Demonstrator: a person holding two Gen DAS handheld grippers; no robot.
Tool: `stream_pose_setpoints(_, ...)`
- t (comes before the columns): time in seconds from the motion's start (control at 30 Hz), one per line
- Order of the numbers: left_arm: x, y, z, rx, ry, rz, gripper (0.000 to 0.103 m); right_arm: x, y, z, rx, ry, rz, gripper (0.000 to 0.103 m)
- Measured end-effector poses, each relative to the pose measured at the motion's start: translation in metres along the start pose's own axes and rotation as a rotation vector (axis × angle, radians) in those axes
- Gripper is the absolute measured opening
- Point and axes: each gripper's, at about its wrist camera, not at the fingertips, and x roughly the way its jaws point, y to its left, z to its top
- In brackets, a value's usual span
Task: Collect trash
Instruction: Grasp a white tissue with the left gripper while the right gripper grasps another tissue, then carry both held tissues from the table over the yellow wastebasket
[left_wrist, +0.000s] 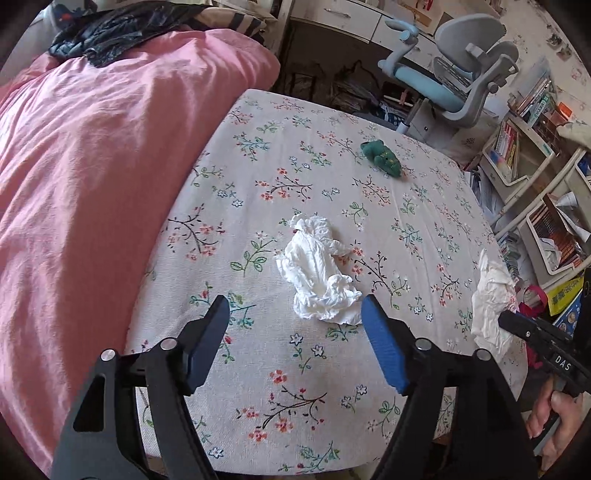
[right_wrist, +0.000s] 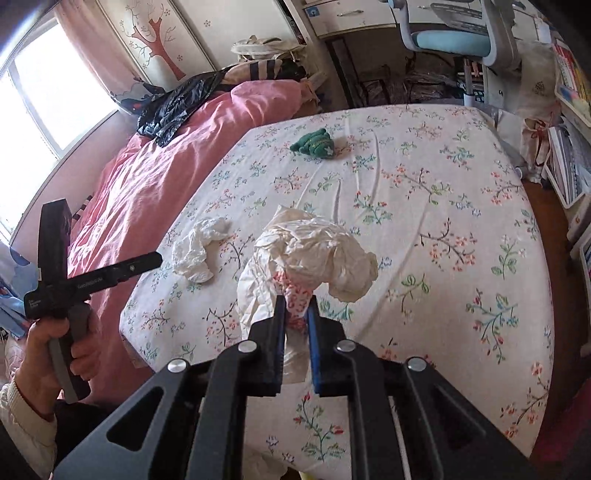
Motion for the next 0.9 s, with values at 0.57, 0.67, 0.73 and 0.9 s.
stream_pose_setpoints(0.57, 0.031, -0.015, 0.027, 0.079, 0.018, 0.084, 0.062, 0.024, 0.002, 0.004, -0.079, 0.047, -0.096, 0.028)
stream_pose_setpoints(0.67, 0.043, -0.024, 0.025, 0.108, 0.072, 0.049, 0.015, 0.015, -0.004, 0.007, -0.026, 0.010, -0.043, 0.016)
stream_pose_setpoints(0.73, 0.039, -0.023, 0.027, 0.084, 0.060, 0.006, 0.010, 0.009, -0.015, 0.008, 0.047, -0.015, 0.021, 0.016)
stream_pose_setpoints(0.9, 0.015, -0.006, 0.034, -0.065, 0.014, -0.190, 0.009, 0.001, -0.040, 0.006, 0.244, -0.057, 0.224, 0.016)
